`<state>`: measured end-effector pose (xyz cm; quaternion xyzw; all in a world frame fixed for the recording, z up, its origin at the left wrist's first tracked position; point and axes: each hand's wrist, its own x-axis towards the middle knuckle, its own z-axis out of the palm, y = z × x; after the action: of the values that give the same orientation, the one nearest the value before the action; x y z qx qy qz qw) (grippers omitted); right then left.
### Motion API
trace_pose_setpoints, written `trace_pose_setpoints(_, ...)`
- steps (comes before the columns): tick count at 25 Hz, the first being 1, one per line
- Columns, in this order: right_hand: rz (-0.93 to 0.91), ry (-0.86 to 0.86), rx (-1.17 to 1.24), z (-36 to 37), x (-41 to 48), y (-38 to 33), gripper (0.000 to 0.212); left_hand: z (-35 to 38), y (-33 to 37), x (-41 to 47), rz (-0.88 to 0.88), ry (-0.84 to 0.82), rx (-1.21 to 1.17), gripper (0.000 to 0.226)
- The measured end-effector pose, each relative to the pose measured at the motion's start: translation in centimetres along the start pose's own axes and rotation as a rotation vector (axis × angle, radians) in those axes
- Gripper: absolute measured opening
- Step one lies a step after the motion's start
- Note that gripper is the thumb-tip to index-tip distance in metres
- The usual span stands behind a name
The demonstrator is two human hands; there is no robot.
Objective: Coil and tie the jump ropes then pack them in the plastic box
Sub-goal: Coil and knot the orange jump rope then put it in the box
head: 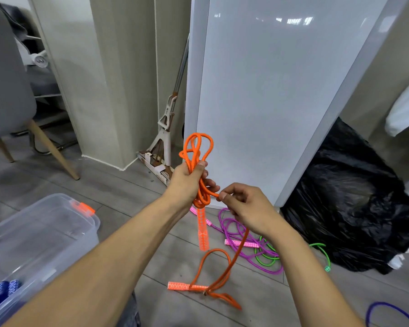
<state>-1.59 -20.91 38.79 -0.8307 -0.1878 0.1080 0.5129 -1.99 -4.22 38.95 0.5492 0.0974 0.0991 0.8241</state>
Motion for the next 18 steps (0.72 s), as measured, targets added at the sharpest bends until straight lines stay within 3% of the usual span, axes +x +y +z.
trace_pose_setpoints(3,-0.005,-0.044,0.026,0.4,-0.2,-0.4,0.021,0.0,0.3,0.2,-0.059,0.028,-0.095,0.014)
trace_pose_setpoints(6,0.053,-0.216,0.133,0.2,-0.6,-0.5,0.031,-1.1,1.3,1.1,-0.085,0.165,-0.298,0.024)
trace_pose_setpoints(8,0.129,-0.336,0.091,-0.6,-0.8,0.0,0.033,-2.3,1.8,1.8,-0.017,0.265,-0.238,0.027)
trace_pose_setpoints(10,0.210,-0.377,-0.029,-2.2,-1.0,1.1,0.033,-3.3,2.0,2.1,0.082,0.309,-0.035,0.025)
trace_pose_setpoints(12,0.266,-0.286,-0.175,-4.0,-1.0,1.7,0.033,-3.8,2.2,2.2,0.166,0.321,0.160,0.025)
trace_pose_setpoints(15,0.128,0.021,-0.329,-5.4,-0.8,1.7,0.031,-3.8,2.4,1.8,0.216,0.297,0.328,0.023)
trace_pose_setpoints(18,0.128,0.137,0.026,-5.0,-0.3,1.3,0.032,-3.0,1.7,1.2,0.168,0.153,0.402,0.017)
